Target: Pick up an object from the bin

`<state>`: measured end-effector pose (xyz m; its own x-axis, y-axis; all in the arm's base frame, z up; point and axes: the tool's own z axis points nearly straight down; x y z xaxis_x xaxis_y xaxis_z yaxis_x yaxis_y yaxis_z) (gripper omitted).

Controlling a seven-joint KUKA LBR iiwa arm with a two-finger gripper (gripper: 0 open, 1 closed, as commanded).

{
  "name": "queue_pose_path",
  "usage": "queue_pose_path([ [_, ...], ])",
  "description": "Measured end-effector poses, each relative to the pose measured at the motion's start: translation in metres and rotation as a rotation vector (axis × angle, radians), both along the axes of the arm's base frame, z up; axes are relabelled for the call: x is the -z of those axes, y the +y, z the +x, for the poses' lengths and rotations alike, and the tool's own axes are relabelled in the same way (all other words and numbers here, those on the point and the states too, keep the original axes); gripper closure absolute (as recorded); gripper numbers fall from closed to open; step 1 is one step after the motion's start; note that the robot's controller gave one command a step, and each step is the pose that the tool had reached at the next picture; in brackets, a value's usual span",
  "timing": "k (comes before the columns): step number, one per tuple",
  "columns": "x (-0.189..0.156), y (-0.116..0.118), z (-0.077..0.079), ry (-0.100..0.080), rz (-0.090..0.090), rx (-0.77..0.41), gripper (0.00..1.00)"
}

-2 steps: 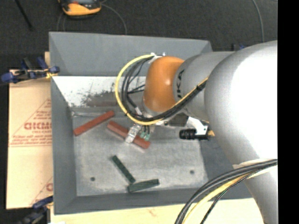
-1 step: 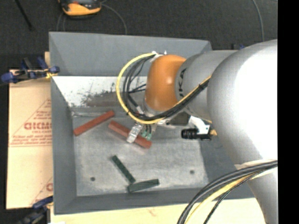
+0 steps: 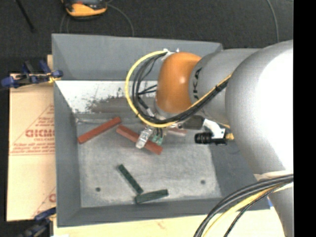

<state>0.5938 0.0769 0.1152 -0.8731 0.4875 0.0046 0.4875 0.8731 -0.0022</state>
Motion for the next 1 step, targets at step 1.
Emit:
queue_pose_path([
  [1, -0.0185, 0.0001, 0.0017, -0.006, 0.001, 0.000, 1.00],
])
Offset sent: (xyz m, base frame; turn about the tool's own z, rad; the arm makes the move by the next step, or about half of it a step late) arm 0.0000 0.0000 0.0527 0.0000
